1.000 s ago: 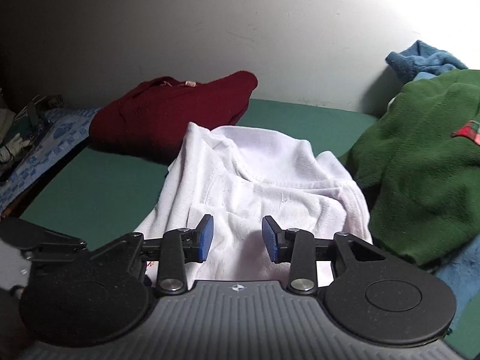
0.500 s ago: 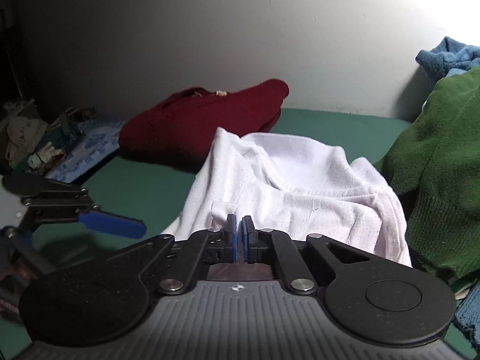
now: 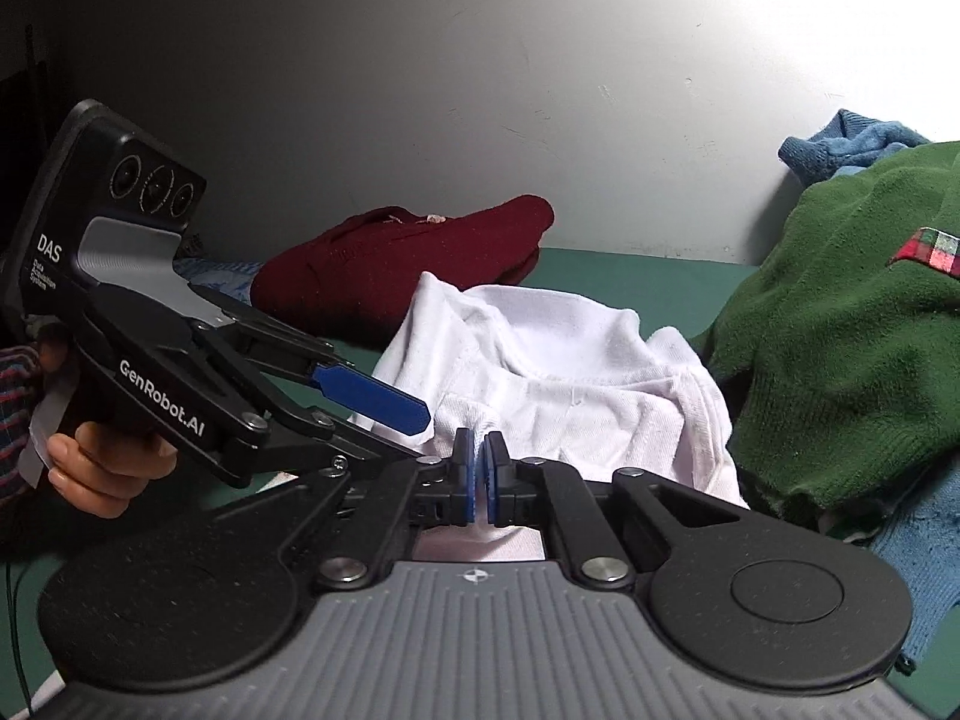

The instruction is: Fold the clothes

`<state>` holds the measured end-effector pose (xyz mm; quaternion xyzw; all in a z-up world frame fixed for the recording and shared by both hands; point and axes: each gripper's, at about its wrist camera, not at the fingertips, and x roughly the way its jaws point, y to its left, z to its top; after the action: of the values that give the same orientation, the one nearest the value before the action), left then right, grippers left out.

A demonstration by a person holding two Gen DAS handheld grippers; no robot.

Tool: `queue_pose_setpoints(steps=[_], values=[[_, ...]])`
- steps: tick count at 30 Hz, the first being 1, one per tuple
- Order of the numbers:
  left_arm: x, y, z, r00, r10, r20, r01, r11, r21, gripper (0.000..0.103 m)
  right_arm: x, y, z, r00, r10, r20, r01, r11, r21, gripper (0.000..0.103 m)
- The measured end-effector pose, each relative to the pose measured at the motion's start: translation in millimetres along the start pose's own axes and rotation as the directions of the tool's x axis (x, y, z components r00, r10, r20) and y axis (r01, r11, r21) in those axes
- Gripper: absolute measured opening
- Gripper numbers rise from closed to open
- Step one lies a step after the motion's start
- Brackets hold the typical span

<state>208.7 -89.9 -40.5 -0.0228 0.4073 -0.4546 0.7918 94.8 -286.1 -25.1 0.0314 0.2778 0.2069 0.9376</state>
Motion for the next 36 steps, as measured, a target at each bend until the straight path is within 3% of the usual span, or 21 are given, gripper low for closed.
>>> queue_pose_setpoints(steps=[2, 4, 6, 8, 11, 14, 19, 26, 29, 30, 31, 36], values=[[0.4, 7.4, 0.4, 0.999, -0.039, -0.003, 0.039, 0.999, -0.036, 0.073, -0.2, -0.7, -1.5, 1.000, 0.002, -0.001, -0.002, 1.000, -0.004, 0.005], [-0.9, 14.7, 0.5, 0.997, -0.075, 0.002, 0.075, 0.995, -0.068, 0.083, -2.2, -7.2, -1.8, 1.000, 0.020, 0.003, -0.020, 0.999, 0.045, 0.006], [-2.3, 15.8, -0.7, 0.997, -0.077, 0.010, 0.078, 0.995, -0.060, 0.089, -3.7, -17.9, -2.1, 0.998, 0.060, 0.011, -0.061, 0.988, 0.143, 0.014], [0.7, 12.7, -2.1, 0.997, -0.075, -0.002, 0.075, 0.997, -0.031, 0.089, -7.6, -27.8, -1.6, 0.996, 0.082, 0.044, -0.090, 0.968, 0.234, 0.019], [13.6, 6.8, -3.8, 0.997, -0.073, -0.029, 0.073, 0.997, -0.006, 0.088, -14.3, -38.4, -1.3, 0.995, 0.042, 0.091, -0.069, 0.946, 0.317, 0.028], [24.2, 6.3, -5.9, 0.998, -0.050, -0.036, 0.049, 0.999, -0.016, 0.077, -20.5, -48.5, -4.6, 0.995, -0.047, 0.093, 0.010, 0.930, 0.367, 0.032], [22.9, 5.2, -12.3, 1.000, 0.025, -0.003, -0.025, 0.996, -0.081, 0.008, -19.0, -61.3, -5.6, 0.974, -0.227, 0.017, 0.207, 0.914, 0.348, 0.036], [-12.2, -33.1, -25.9, 0.979, 0.163, 0.124, -0.166, 0.986, 0.015, 0.004, 10.6, -59.4, 2.4, 0.962, -0.263, -0.079, 0.274, 0.929, 0.249, 0.034], [-26.1, -45.3, -28.3, 0.965, 0.199, 0.170, -0.209, 0.977, 0.043, 0.004, 25.7, -61.5, 0.3, 0.948, -0.282, -0.151, 0.310, 0.924, 0.222, 0.013], [-28.4, -47.4, -28.6, 0.963, 0.208, 0.174, -0.219, 0.974, 0.050, 0.004, 23.6, -63.7, 1.3, 0.950, -0.277, -0.142, 0.305, 0.920, 0.244, 0.004], [-30.7, -49.6, -28.9, 0.960, 0.216, 0.179, -0.230, 0.972, 0.056, 0.004, 21.6, -66.0, 2.3, 0.953, -0.273, -0.133, 0.299, 0.916, 0.267, 0.001], [-38.1, -61.0, -32.7, 0.933, 0.296, 0.206, -0.324, 0.939, 0.115, 0.005, 7.5, -80.0, 13.4, 0.974, -0.222, -0.036, 0.217, 0.881, 0.421, 0.001]])
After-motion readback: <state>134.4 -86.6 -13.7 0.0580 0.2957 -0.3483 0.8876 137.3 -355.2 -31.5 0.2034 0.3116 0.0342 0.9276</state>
